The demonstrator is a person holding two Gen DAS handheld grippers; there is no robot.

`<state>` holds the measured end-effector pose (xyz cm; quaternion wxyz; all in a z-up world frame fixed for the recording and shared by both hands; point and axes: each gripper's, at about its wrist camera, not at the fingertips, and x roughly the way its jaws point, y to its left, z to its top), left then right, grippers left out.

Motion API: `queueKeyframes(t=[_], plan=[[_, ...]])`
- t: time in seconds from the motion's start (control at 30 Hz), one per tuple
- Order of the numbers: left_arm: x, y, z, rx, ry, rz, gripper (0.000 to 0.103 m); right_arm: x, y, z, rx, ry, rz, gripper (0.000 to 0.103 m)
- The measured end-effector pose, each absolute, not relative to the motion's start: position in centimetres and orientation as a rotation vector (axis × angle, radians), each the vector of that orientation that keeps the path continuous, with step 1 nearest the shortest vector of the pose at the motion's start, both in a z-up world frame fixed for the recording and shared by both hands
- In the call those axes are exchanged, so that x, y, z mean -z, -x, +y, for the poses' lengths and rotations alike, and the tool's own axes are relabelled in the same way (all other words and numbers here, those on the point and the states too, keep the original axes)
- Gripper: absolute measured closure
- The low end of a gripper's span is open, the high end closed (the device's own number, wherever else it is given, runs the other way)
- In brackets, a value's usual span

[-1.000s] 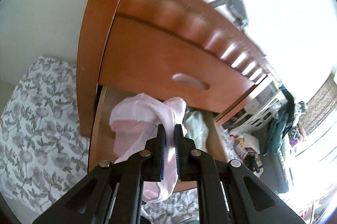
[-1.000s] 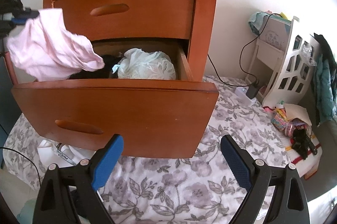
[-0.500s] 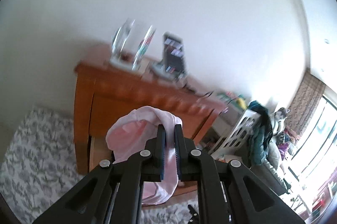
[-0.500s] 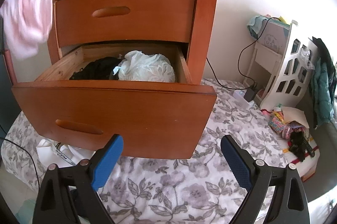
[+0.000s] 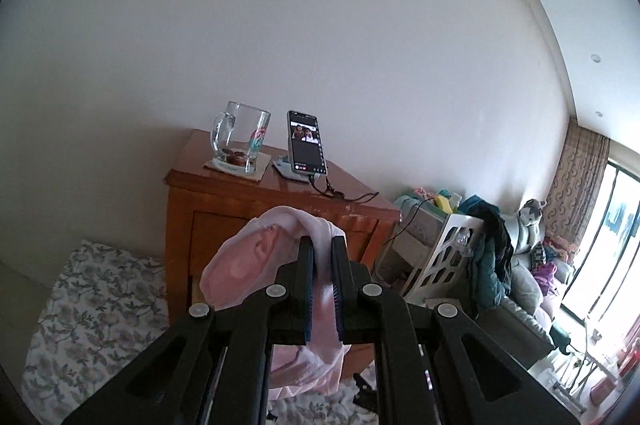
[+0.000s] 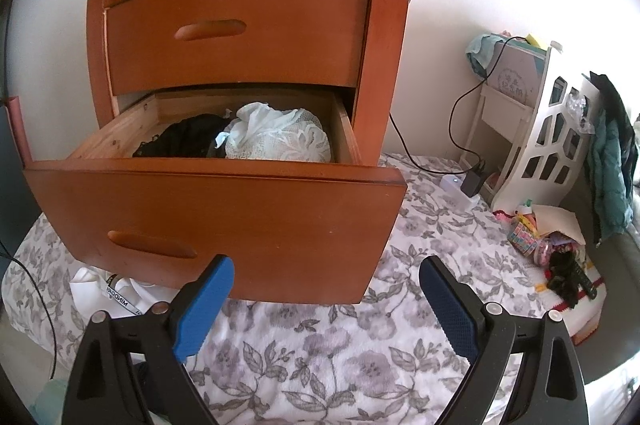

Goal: Take underwear out of drawer
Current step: 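Lift the pink shirt up out of the drawer with the left gripper, then lower the pink shirt onto the bed below the drawer and release it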

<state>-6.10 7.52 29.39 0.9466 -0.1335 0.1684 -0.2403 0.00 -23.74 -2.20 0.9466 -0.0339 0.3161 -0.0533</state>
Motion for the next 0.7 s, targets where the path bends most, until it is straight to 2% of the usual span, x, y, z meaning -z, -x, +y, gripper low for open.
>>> queueKeyframes(t=[0.3,0.7], plan=[[-23.7,5.0,5.0,0.521,0.27,0.522,0.095,2.2,0.1,-23.4,0.113,0.083,0.64,0.007],[-8.7,0.4,-0.3,0.485,0.259,0.927,0.095,2.3,-0.1,-23.5,0.113,0.077,0.647,0.007]])
